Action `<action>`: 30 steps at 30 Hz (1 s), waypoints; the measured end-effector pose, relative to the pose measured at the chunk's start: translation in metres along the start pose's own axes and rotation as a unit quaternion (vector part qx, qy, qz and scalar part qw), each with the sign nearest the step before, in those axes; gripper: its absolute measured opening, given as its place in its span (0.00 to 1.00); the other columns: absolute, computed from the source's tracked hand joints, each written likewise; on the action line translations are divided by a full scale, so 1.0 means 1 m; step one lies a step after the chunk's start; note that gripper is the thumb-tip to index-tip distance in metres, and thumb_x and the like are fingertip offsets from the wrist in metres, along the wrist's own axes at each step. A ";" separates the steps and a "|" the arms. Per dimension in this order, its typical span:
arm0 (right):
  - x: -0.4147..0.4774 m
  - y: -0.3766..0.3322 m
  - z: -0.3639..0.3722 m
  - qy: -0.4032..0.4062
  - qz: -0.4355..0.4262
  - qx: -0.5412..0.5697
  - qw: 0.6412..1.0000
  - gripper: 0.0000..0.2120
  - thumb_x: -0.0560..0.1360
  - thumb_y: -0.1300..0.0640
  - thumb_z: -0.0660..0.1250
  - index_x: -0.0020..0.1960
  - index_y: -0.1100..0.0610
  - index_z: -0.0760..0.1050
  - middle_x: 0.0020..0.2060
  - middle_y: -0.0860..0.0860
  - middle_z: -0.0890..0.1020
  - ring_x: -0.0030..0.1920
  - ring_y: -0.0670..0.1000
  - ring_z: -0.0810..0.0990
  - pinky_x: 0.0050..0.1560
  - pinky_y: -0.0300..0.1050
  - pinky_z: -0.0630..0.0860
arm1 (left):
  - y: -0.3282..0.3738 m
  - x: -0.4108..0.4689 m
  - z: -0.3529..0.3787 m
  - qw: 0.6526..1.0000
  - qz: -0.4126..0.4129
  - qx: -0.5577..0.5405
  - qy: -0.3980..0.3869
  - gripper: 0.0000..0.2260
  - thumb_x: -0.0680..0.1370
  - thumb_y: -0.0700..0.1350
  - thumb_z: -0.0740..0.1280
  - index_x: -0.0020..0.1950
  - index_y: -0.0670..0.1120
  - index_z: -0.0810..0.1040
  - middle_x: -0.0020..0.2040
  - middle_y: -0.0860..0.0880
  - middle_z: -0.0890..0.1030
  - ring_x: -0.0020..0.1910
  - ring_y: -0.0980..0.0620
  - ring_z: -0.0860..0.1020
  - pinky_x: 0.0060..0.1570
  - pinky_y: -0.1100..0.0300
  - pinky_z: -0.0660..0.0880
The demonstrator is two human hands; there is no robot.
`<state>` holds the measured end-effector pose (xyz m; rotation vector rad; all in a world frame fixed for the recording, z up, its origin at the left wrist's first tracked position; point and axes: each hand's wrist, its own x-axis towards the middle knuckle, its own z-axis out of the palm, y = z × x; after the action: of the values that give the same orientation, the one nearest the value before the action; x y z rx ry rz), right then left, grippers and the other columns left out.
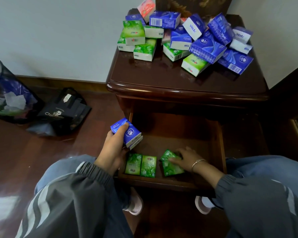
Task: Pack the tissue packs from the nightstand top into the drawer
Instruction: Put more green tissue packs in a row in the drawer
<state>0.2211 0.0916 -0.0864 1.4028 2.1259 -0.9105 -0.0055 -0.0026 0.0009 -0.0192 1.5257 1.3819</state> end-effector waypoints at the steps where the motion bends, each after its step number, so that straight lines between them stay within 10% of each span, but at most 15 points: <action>1: 0.002 0.003 -0.006 0.004 -0.010 -0.024 1.000 0.29 0.75 0.41 0.63 0.72 0.50 0.63 0.69 0.56 0.66 0.69 0.59 0.65 0.68 0.50 0.66 | 0.000 -0.001 0.000 1.000 -0.002 0.003 0.002 0.19 0.78 0.49 0.67 0.67 0.42 0.71 0.44 0.46 0.83 0.34 0.52 0.82 0.28 0.62 0.78; 4: 0.004 0.010 -0.017 -0.009 -0.070 -0.097 0.993 0.29 0.74 0.58 0.63 0.73 0.47 0.60 0.72 0.52 0.63 0.70 0.58 0.62 0.69 0.52 0.64 | 0.001 -0.002 0.001 1.000 -0.004 0.008 0.003 0.19 0.78 0.49 0.67 0.67 0.42 0.72 0.43 0.46 0.83 0.33 0.53 0.82 0.27 0.63 0.77; 10: -0.002 -0.001 0.005 -0.030 -0.100 -0.164 0.981 0.36 0.66 0.46 0.74 0.69 0.51 0.65 0.67 0.54 0.68 0.68 0.57 0.66 0.64 0.49 0.67 | 0.003 -0.006 0.005 1.000 -0.001 0.023 0.002 0.20 0.78 0.50 0.67 0.67 0.43 0.71 0.46 0.46 0.83 0.35 0.53 0.83 0.27 0.62 0.77; 21: 0.013 0.002 -0.008 0.008 0.022 0.110 0.994 0.19 0.68 0.54 0.75 0.56 0.59 0.76 0.47 0.52 0.75 0.47 0.49 0.73 0.47 0.40 0.68 | 0.006 -0.008 0.005 1.000 -0.001 0.021 -0.003 0.20 0.78 0.49 0.67 0.67 0.42 0.71 0.42 0.46 0.83 0.31 0.54 0.83 0.26 0.64 0.76; 30: 0.019 -0.002 0.009 -0.015 0.054 0.191 0.980 0.33 0.68 0.56 0.74 0.68 0.58 0.63 0.62 0.55 0.73 0.56 0.53 0.74 0.52 0.41 0.71 | 0.006 -0.008 0.008 1.000 -0.005 0.029 -0.001 0.20 0.78 0.50 0.66 0.67 0.43 0.71 0.45 0.46 0.83 0.32 0.54 0.83 0.27 0.63 0.77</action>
<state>0.2116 0.0962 -0.1045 1.6542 1.8965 -1.3386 -0.0007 0.0007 0.0122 0.0104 1.5623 1.3290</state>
